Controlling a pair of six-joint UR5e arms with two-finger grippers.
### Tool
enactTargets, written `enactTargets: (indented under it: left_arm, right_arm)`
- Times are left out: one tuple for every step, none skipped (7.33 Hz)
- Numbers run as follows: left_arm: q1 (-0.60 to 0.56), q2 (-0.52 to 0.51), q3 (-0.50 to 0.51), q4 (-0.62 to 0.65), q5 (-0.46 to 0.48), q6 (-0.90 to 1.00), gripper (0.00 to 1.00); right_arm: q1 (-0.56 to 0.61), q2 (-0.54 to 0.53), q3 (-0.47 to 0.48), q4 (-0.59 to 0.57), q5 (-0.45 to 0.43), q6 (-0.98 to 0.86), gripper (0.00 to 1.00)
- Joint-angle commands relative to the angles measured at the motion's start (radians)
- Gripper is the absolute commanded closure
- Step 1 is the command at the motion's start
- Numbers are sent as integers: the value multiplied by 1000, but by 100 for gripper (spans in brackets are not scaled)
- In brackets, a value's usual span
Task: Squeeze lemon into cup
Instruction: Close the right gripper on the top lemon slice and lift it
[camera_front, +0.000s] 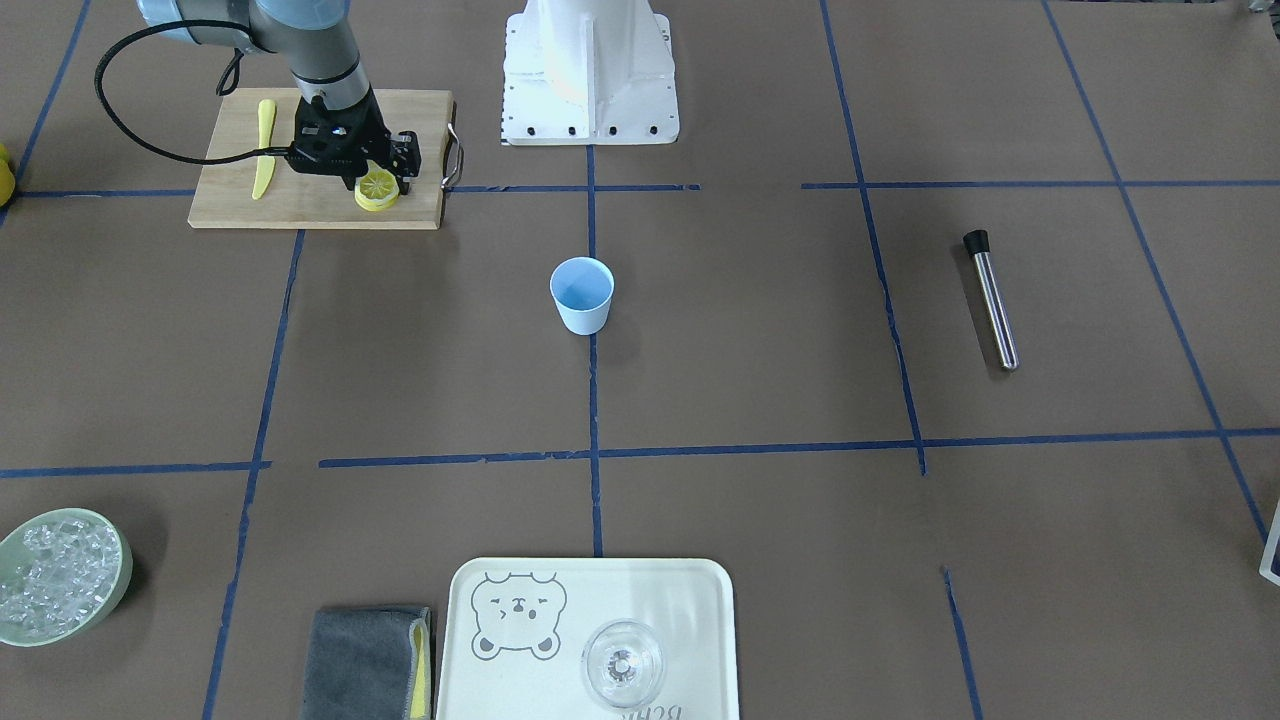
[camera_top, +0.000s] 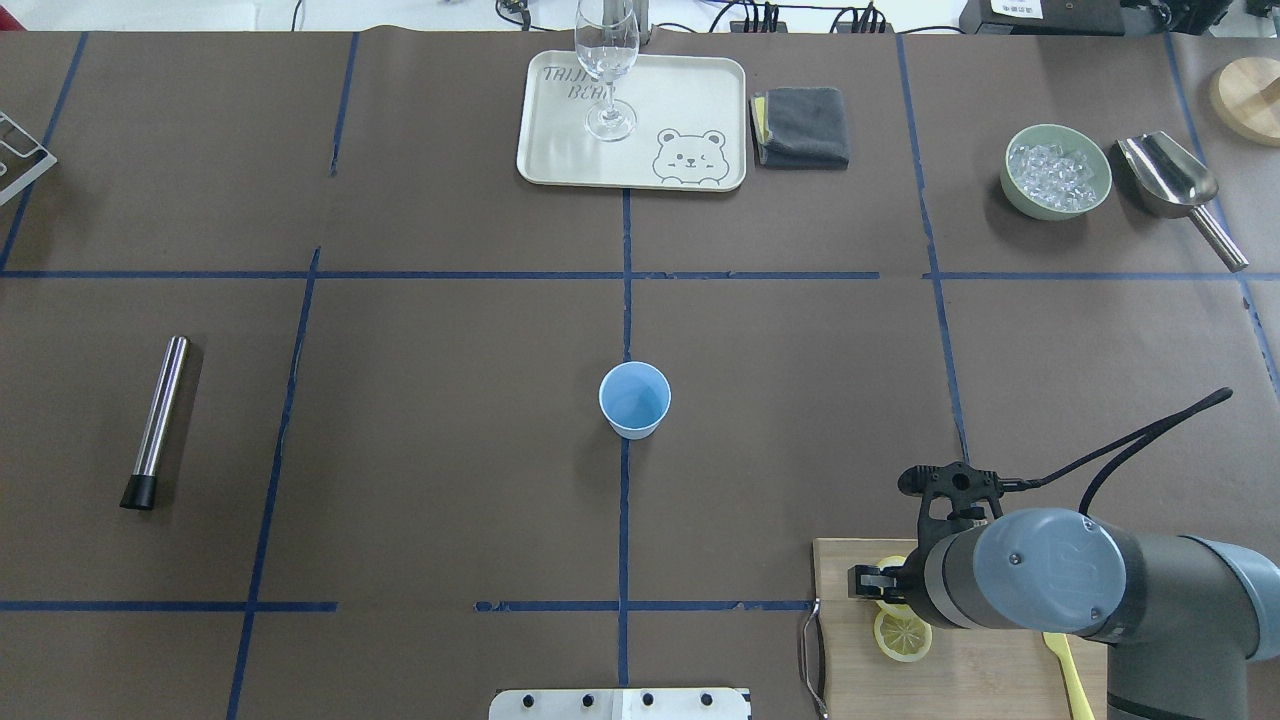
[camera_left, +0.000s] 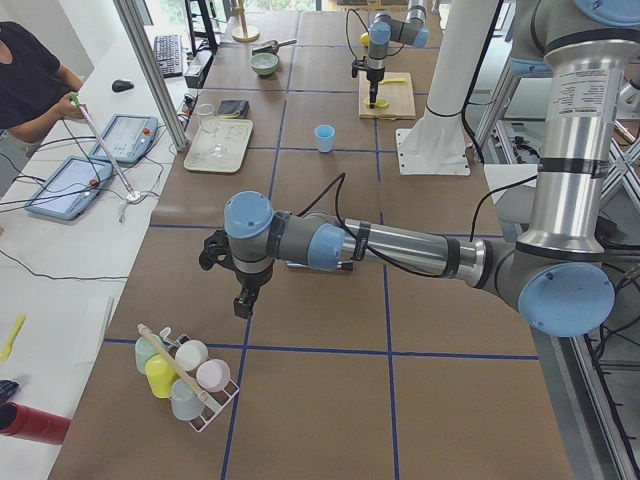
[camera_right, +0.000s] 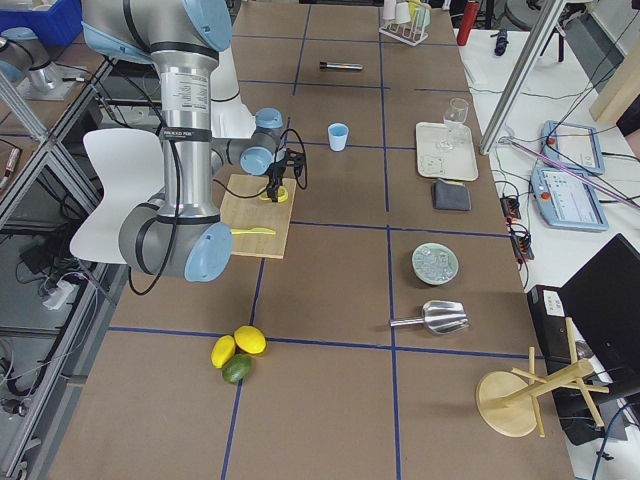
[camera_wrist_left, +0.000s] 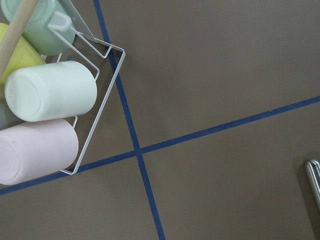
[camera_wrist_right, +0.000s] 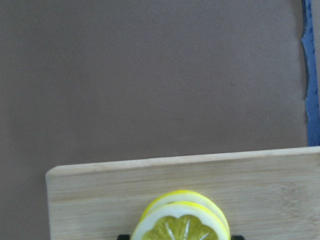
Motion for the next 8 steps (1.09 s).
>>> enactTargets:
  left_arm:
    - [-1, 0, 0, 0, 0, 0, 0]
    - [-1, 0, 0, 0, -2, 0, 0]
    - [-1, 0, 0, 0, -8, 0, 0]
    - [-1, 0, 0, 0, -8, 0, 0]
    - [-1, 2, 0, 0, -9, 0, 0]
    - [-1, 2, 0, 1, -9, 0, 0]
    - [-1, 2, 0, 1, -9, 0, 0]
    - [-1, 2, 0, 1, -9, 0, 0]
  right_arm:
    - [3, 0, 2, -1, -2, 1, 50]
    - [6, 0, 2, 0, 0, 1, 57]
    - [12, 0, 8, 0, 0, 1, 57]
    - [19, -5, 17, 0, 0, 1, 56]
    - [26, -13, 29, -1, 1, 1, 56]
    - [30, -14, 40, -1, 1, 1, 56]
    - [33, -17, 51, -1, 1, 1, 55]
    - [33, -17, 52, -3, 1, 1, 55]
